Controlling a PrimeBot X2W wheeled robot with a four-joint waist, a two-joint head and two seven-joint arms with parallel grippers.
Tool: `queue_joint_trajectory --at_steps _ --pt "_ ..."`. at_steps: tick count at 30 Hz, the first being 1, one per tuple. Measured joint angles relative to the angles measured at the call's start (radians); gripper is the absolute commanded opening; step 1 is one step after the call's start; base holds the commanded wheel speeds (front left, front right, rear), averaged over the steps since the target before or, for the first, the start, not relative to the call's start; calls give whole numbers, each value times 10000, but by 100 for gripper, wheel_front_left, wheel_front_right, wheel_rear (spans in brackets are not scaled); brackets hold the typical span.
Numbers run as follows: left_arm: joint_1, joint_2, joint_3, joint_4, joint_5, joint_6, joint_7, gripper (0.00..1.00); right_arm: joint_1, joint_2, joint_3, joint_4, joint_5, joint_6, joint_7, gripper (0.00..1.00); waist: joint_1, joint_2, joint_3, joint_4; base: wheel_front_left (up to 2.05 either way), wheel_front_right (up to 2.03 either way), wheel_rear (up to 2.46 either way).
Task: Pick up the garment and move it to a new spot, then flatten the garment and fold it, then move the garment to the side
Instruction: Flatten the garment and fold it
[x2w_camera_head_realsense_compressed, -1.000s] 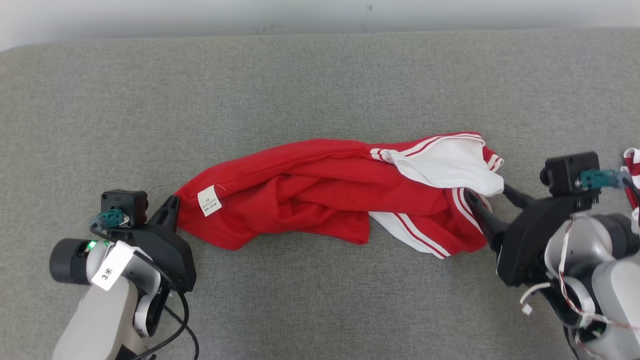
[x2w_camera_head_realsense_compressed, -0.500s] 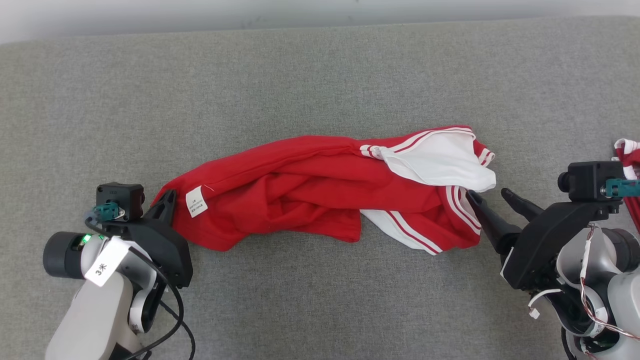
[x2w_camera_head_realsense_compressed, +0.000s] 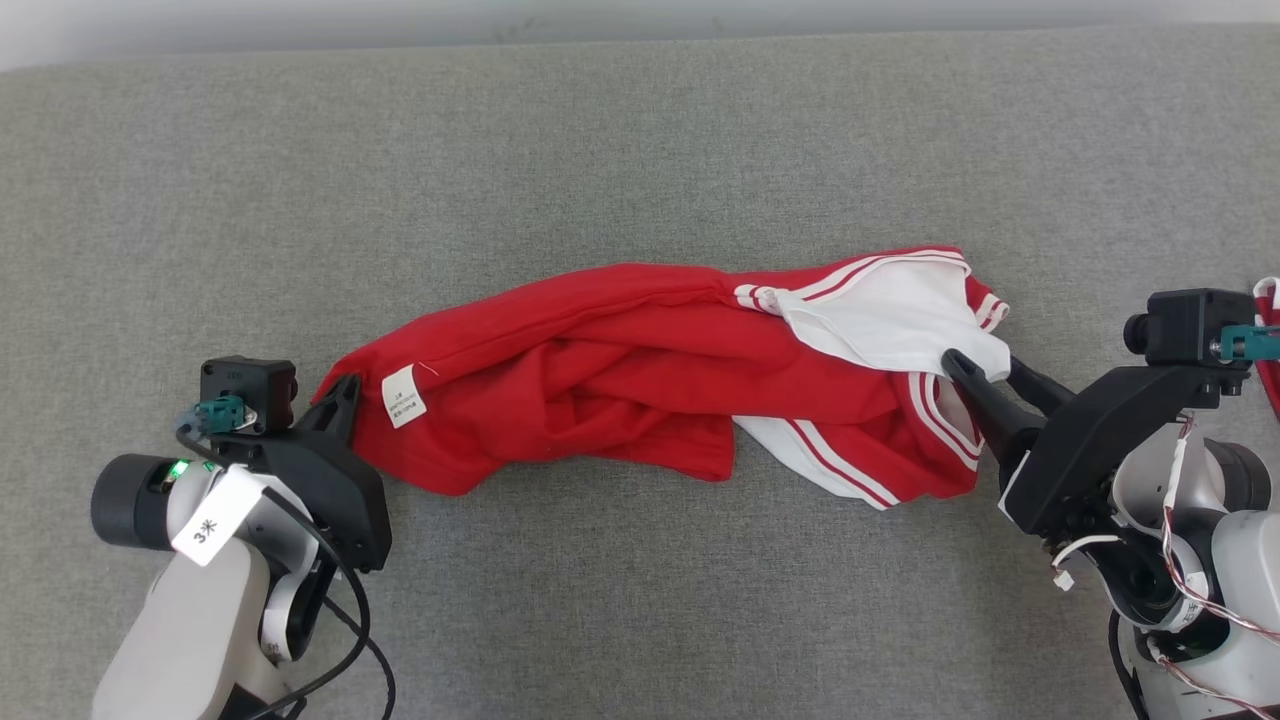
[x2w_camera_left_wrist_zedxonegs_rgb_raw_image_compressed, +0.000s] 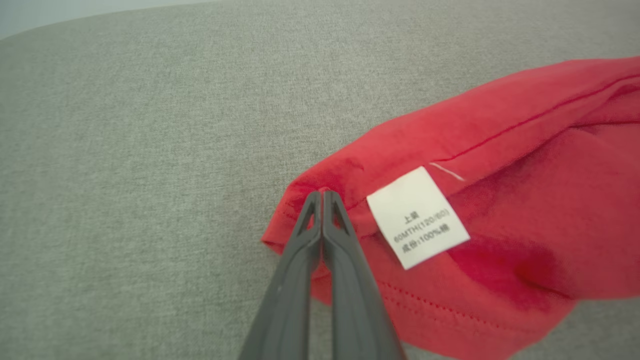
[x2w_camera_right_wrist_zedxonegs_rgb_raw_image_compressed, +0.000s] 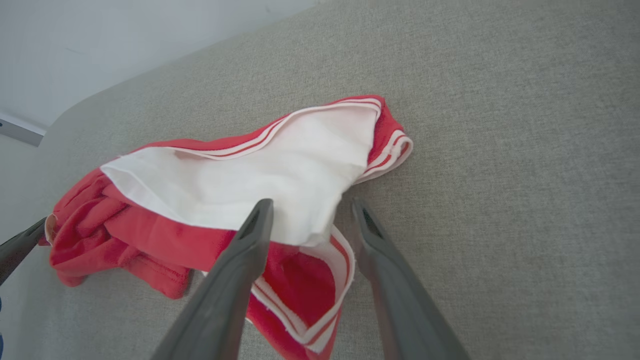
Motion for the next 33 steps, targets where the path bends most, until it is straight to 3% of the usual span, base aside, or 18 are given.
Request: queue_joint_trajectory --at_steps 1,6,10,16,24,30,33 --pt "0 0 -2 -17 0 0 8 0 -1 21 -4 42 0 0 0 56 0 0 7 17 0 0 0" --pt "1 6 -2 -92 0 8 92 0 -38 67 -61 215 -92 0 -4 32 0 0 18 82 0 0 0" --pt "3 35 -2 -146 -2 8 171 0 -202 104 -84 261 -234 -2 -38 0 0 0 -5 101 0 0 0" --pt "-2 35 105 -309 -46 165 -38 0 -356 155 -222 224 -376 -2 -445 0 0 0 -166 90 0 0 0" --pt "-44 -56 579 -1603 -21 614 -1254 0 -664 447 -936 -761 -314 -4 -1434 0 0 0 -551 107 0 0 0" --pt "642 -462 1083 -3310 -894 596 -1898 0 -365 782 -1363 -2552 594 58 -1906 0 0 0 -781 103 0 0 0" --pt "1245 -677 1390 -4740 -1733 359 -2150 0 -119 988 -1638 -3935 1455 203 -2048 0 -1 0 -853 77 0 0 0"
